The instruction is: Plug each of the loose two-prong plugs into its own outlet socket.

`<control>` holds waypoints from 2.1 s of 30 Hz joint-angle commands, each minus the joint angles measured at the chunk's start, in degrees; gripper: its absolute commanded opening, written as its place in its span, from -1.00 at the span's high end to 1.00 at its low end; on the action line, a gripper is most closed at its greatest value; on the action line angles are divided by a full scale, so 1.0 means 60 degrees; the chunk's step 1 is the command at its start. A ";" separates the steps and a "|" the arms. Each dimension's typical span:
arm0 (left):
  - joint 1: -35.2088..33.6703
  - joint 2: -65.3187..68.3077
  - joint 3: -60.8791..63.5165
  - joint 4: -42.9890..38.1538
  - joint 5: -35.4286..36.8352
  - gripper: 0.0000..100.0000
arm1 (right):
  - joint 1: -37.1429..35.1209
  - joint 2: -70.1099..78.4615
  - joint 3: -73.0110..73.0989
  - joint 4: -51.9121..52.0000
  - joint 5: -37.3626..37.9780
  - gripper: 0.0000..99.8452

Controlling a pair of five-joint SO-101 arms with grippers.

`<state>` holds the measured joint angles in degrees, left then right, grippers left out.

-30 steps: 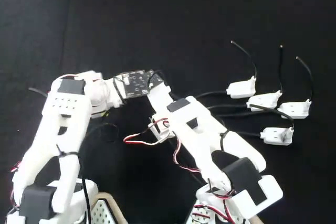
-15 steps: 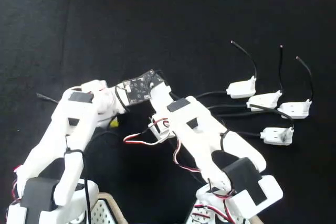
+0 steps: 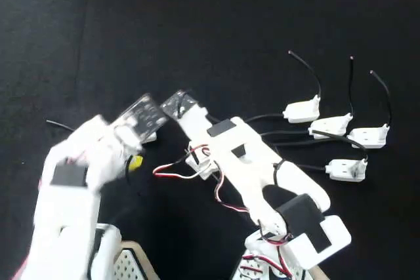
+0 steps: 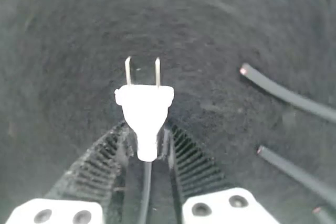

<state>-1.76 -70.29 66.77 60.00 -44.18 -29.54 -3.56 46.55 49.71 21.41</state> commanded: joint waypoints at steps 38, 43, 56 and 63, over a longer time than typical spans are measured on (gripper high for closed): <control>-0.5985 -0.5626 0.4007 0.2637 0.2989 0.39 | -0.1099 -0.3114 0.0037 0.2828 -0.5582 0.55; -0.5956 -0.5626 0.4095 0.2623 0.2637 0.39 | -0.1201 -0.1766 0.0300 0.1978 -0.2198 0.56; -0.5956 -0.5626 0.4110 0.2623 0.2593 0.39 | -0.0952 0.0652 -0.0491 0.0498 0.0234 0.98; -0.5956 -0.5626 0.4110 0.2637 0.2593 0.39 | -0.0645 0.0447 -0.1004 0.1656 0.3663 0.98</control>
<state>-37.36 -103.78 91.56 76.00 -28.35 -33.67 -0.04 42.59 55.87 34.59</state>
